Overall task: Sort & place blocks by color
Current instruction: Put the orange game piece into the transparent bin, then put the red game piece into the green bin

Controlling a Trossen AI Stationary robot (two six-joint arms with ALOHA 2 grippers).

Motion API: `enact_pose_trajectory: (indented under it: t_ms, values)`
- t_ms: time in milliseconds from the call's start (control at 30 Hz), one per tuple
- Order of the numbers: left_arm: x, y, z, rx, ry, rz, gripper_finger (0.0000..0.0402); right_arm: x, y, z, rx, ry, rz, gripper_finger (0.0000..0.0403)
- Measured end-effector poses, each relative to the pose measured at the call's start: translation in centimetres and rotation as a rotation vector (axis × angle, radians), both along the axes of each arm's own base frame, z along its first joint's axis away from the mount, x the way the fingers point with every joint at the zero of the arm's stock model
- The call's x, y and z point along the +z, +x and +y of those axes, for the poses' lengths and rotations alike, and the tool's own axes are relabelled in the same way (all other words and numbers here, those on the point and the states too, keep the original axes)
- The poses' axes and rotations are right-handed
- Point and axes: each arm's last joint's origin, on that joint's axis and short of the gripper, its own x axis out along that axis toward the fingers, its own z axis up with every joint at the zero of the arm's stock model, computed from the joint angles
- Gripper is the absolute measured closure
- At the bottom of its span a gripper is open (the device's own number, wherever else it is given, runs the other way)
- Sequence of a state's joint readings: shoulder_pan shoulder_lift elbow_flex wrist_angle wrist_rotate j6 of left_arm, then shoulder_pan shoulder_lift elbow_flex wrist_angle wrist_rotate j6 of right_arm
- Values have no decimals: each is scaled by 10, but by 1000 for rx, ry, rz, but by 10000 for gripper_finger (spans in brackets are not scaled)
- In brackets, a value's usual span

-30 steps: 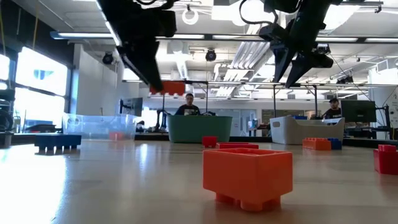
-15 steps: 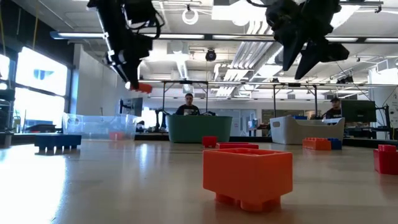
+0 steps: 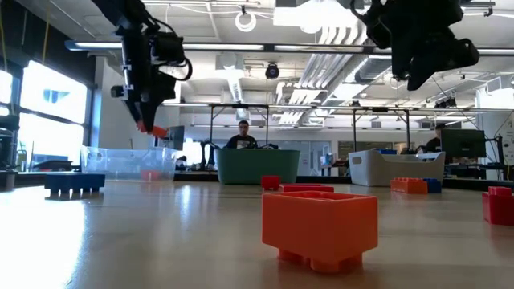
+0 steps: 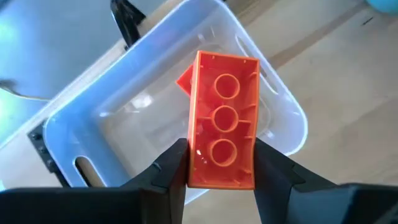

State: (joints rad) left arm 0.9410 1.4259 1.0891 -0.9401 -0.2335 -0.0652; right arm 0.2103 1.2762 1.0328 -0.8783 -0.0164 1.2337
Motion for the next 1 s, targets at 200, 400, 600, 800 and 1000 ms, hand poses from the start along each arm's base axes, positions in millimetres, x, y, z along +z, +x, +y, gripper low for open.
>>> enact_pose_trajectory:
  t_ms: [200,400,600,800,1000]
  values:
    - [-18,-9,16,70,-75,40,242,0,-3,13,40,8,2,224]
    - [-34,-11,23,90,-153,81,194,0,-7,28,102,5,-6,205]
    - [-35,-9,22,88,-167,63,167,-3,-10,44,161,-23,-3,203]
    - [-31,-3,16,56,-235,-73,168,-21,-4,68,261,-40,53,203]
    - [-18,9,1,22,-244,-168,169,-44,2,91,331,-48,99,203]
